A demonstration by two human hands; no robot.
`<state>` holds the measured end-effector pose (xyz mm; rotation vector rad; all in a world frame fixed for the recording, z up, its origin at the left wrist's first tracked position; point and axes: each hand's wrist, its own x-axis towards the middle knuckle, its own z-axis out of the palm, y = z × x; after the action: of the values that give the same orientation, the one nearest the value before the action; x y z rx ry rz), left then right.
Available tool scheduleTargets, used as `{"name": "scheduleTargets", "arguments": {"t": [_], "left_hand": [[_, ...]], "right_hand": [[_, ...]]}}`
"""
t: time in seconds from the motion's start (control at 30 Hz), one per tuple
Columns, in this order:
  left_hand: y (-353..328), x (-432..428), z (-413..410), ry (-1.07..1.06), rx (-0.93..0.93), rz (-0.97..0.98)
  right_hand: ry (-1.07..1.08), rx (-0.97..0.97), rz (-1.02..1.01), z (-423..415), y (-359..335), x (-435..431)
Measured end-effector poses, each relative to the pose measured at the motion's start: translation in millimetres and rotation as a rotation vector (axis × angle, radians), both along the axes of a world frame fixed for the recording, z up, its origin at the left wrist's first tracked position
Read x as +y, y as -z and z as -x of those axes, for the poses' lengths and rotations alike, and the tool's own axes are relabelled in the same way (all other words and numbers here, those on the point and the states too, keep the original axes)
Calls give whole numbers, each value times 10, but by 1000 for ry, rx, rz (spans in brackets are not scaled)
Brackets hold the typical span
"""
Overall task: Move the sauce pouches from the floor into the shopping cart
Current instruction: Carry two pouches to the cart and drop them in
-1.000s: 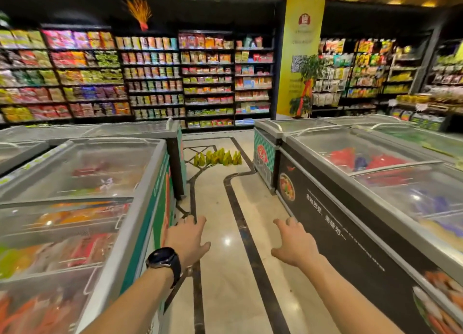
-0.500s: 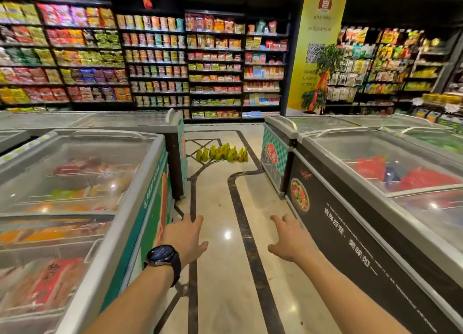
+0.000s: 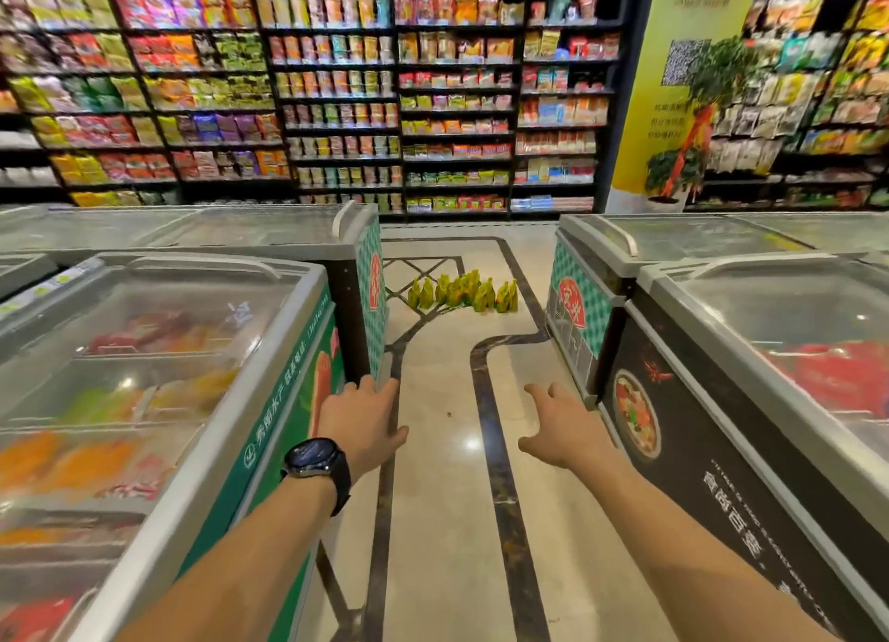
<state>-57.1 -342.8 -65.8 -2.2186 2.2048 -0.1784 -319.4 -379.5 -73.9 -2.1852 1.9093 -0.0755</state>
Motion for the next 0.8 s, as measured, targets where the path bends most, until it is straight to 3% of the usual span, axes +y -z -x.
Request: {"name": "scheduleTargets", "arguments": {"t": [0.2,0.8], "left_hand": [[-25,-1387,-200,59,-72,-19],[277,-5398,-574,182,-31,-61]], "right_hand": [[-15,4,-14,-380,87,-1353],[90,7,-61,-799,295,-5185]]}}
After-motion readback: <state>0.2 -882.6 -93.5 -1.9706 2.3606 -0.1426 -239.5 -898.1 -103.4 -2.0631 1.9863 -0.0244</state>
